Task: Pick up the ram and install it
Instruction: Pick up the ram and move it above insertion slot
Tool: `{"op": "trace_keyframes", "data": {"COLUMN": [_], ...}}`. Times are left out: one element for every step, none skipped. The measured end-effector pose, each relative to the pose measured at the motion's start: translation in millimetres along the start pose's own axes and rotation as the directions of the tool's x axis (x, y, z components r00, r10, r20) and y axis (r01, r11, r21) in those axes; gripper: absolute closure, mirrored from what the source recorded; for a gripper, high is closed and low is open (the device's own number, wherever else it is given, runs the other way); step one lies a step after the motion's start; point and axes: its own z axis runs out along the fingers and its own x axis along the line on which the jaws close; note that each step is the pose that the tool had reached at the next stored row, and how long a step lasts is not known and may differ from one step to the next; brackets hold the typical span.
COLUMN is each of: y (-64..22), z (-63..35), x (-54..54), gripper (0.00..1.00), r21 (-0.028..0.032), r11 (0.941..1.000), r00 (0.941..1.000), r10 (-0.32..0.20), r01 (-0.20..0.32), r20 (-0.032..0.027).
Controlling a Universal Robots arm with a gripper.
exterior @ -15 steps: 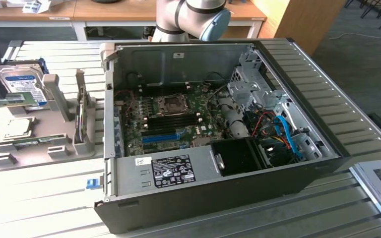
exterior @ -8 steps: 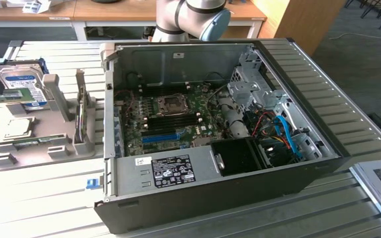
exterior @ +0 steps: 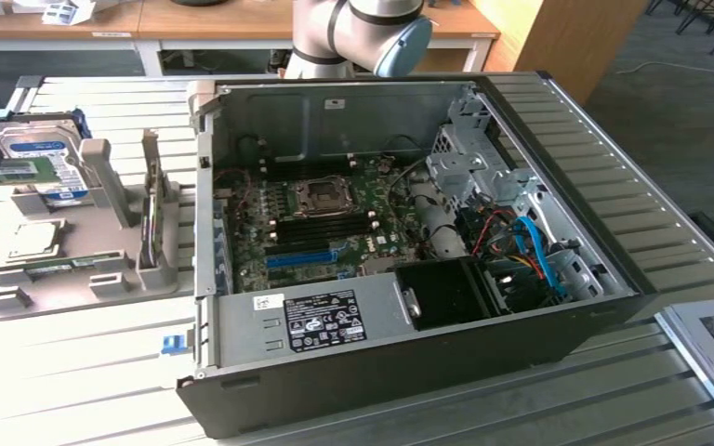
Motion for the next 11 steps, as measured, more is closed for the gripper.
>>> {"op": "trace_keyframes", "data": {"y": [0.0,0.1,0.1,0.2,0.2,0.2,0.3,0.3,0.4,0.4,0.5], "z": [-1.0,-2.0,-2.9,-4.0,-4.9,-5.9,-6.9,-7.9,-8.9,-9.9,-10.9], "x": [0.0,0.0,0.0,0.1,0.1,0.1,0.1,0.1,0.1,0.2,0.2], "gripper": [0.88,0.88,0.88,0.88,0.88,0.88,0.88,0.88,0.88,0.88,0.88], "r21": [0.0,0.0,0.0,-0.0001,0.0,0.0,0.0,0.0,0.0,0.0,0.0], "r11": [1.0,1.0,1.0,1.0,1.0,1.0,1.0,1.0,1.0,1.0,1.0], "r00": [1.0,1.0,1.0,1.0,1.0,1.0,1.0,1.0,1.0,1.0,1.0], "r10": [0.0,0.0,0.0,0.0,0.0,0.0,0.0,0.0,0.0,0.0,0.0], "r01": [0.0,0.0,0.0,0.0,0.0,0.0,0.0,0.0,0.0,0.0,0.0], "r20": [0.0,0.0,0.0,-0.0001,0.0,0.0,0.0,0.0,0.0,0.0,0.0]}}
